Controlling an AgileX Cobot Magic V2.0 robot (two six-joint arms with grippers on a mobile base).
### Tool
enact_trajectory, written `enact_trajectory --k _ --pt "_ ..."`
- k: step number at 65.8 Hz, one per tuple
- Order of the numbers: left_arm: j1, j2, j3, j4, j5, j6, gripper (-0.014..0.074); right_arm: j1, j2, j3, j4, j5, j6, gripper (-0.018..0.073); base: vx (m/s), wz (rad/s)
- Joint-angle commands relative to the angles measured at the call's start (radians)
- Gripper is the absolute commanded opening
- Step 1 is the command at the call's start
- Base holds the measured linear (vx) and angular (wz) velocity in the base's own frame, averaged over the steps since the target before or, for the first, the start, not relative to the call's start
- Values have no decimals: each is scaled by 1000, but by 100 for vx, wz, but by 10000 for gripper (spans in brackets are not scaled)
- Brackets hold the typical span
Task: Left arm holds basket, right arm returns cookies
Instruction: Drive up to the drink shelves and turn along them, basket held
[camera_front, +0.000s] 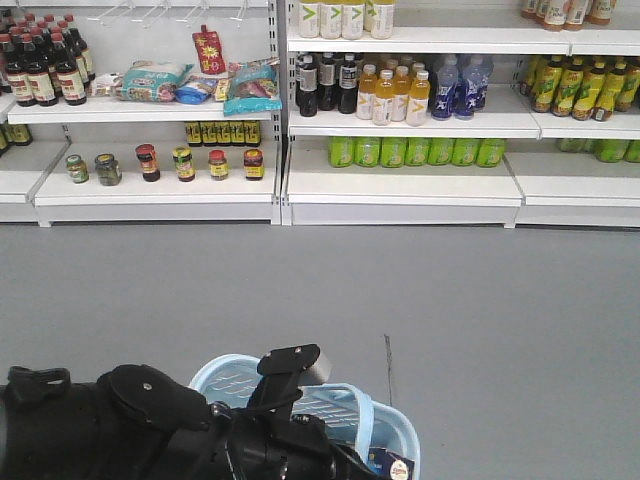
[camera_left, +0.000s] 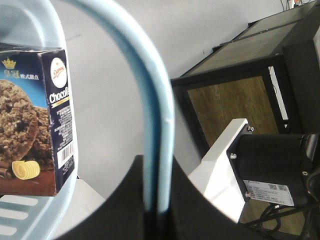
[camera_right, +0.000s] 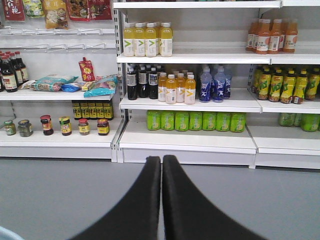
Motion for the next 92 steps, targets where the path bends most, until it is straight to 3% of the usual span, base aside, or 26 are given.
enact_trajectory --k 1,92 --pt "-6 -45 -26 -33 30 4 -6 1 -9 -2 1 -72 3 -8 36 -6" --pt "-6 -45 -26 -33 30 4 -6 1 -9 -2 1 -72 3 -8 36 -5"
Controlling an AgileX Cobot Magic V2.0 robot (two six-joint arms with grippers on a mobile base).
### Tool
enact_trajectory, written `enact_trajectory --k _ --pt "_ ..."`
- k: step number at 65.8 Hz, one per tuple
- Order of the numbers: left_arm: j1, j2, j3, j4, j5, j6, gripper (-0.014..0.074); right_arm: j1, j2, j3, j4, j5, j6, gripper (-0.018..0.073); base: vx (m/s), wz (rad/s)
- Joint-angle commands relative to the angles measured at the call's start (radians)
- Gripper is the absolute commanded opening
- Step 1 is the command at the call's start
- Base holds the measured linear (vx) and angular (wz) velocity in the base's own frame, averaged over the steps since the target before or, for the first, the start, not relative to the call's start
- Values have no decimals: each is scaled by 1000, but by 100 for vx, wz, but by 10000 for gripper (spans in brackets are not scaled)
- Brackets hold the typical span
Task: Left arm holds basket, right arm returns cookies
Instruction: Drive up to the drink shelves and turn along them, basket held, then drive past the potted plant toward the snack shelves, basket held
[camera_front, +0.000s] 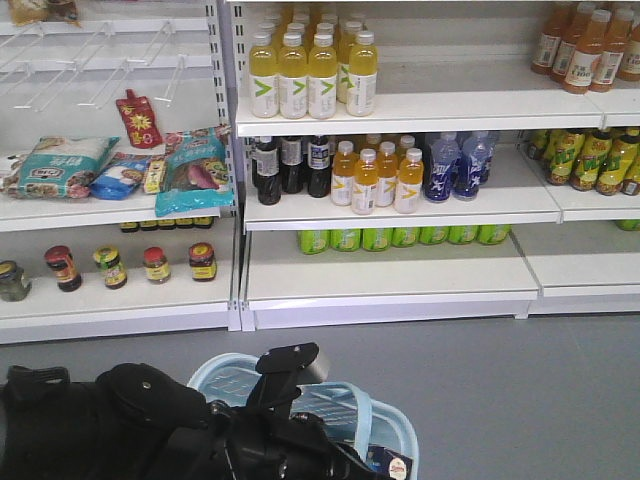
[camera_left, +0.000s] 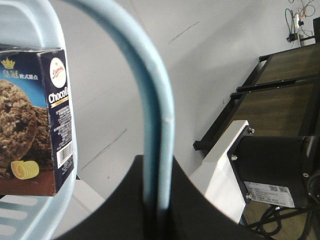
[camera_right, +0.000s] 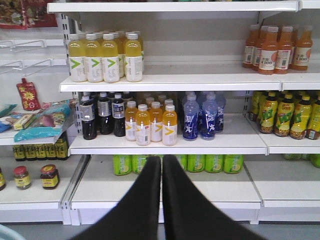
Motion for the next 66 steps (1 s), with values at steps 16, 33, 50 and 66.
enact_trajectory --k 16,33,50,66 --pt "-6 -45 -26 -33 30 4 -6 1 -9 -2 1 -72 3 -8 28 -34" --pt "-6 -45 -26 -33 27 4 -6 1 -9 -2 1 -72 3 -8 22 -57" --pt "-6 -45 -26 -33 27 4 -6 1 -9 -2 1 -72 3 -8 17 -64" --pt "-6 -45 -26 -33 27 4 -6 1 -9 -2 1 -72 3 -8 15 -62"
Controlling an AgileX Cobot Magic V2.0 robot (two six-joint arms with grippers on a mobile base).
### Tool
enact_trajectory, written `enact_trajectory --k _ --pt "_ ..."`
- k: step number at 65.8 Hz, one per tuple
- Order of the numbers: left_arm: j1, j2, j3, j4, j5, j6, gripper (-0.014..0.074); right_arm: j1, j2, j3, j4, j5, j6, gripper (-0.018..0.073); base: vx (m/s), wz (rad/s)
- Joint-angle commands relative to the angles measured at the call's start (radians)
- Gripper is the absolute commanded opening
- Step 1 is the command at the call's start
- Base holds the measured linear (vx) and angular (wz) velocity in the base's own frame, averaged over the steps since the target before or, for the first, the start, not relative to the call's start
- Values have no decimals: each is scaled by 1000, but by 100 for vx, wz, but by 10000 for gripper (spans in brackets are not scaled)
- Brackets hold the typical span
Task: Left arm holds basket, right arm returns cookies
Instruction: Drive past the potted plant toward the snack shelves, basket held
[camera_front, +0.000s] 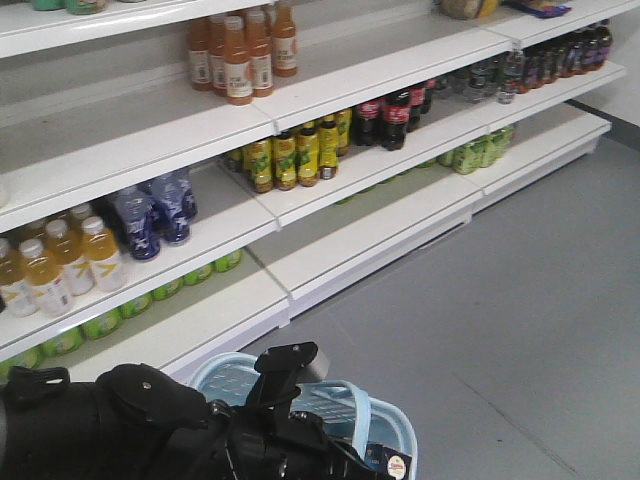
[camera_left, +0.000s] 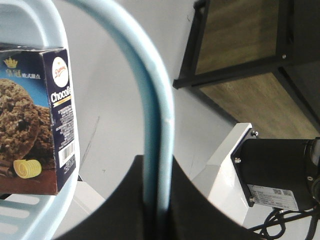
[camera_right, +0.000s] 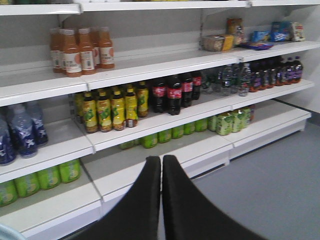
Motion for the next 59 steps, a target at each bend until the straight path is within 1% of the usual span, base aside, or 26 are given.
enact_trajectory --k 1,59 --pt "-6 -45 -26 -33 42 4 -6 1 -9 -2 1 -72 3 -8 15 -61" --pt "-6 -45 -26 -33 42 4 -6 1 -9 -2 1 -72 3 -8 14 -60"
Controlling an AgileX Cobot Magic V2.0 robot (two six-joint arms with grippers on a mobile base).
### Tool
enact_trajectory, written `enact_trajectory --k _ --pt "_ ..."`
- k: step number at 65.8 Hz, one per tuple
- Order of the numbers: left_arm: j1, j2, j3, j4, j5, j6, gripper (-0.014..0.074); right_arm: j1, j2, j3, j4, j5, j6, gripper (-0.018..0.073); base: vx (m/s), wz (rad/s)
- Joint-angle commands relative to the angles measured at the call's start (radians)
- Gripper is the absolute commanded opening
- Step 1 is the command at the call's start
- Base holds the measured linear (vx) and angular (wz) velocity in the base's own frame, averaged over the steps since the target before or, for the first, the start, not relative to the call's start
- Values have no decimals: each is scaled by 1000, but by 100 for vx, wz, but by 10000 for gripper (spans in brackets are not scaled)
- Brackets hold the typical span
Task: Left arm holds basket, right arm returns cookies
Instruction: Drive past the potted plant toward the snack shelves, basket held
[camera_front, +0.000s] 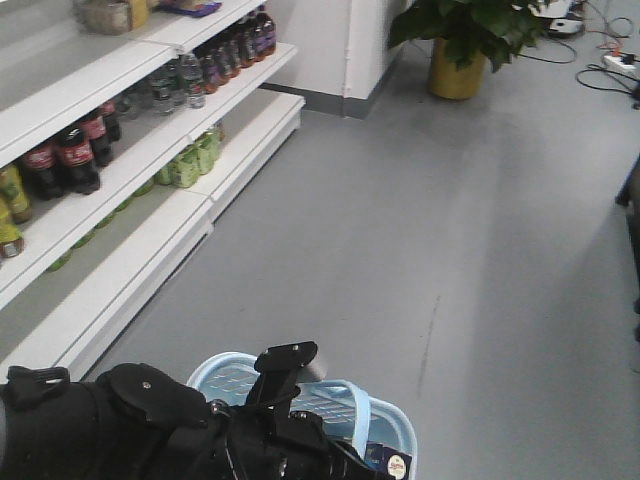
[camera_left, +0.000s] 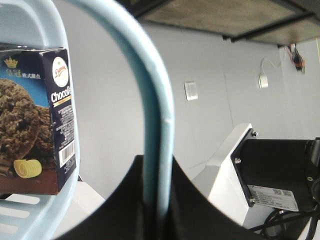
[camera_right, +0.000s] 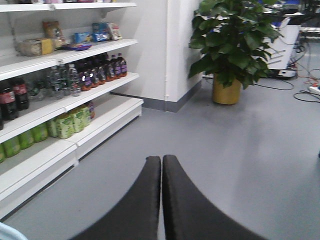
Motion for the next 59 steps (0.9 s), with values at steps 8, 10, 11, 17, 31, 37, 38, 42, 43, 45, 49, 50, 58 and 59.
enact_trajectory --k 8,10,11,17,31,37,38,42,43,45,49,50,58,59 --pt "-6 -45 -26 -33 42 4 -6 1 -9 -2 1 -72 3 -8 9 -61" --pt "-6 -45 -26 -33 42 4 -6 1 -9 -2 1 -72 3 -8 9 -58" --pt "-6 -45 -26 -33 42 4 -6 1 -9 -2 1 -72 3 -8 9 -58" --pt "-6 -45 -26 -33 42 4 -6 1 -9 -2 1 -72 3 -8 8 -55" --pt "-6 -45 -26 -33 42 4 -6 1 -9 -2 1 -72 3 -8 8 -51" --pt "-6 -45 -26 -33 42 4 -6 1 -9 -2 1 -72 3 -8 10 -45" --pt "-6 -45 -26 -33 42 4 -6 1 -9 -2 1 -72 3 -8 11 -42" --pt "-6 -45 -26 -33 42 4 -6 1 -9 -2 1 -72 3 -8 11 -40" --pt "-6 -45 -26 -33 42 4 -6 1 -9 -2 1 -72 3 -8 12 -37" --pt "-6 -45 -26 -33 42 4 -6 1 -9 -2 1 -72 3 -8 13 -36" --pt "-6 -45 -26 -33 42 4 -6 1 -9 -2 1 -72 3 -8 13 -34" --pt "-6 -45 -26 -33 42 4 -6 1 -9 -2 1 -72 3 -8 14 -32" --pt "-6 -45 -26 -33 42 4 -6 1 -9 -2 1 -72 3 -8 15 -26" --pt "-6 -45 -26 -33 42 4 -6 1 -9 -2 1 -72 3 -8 17 -18"
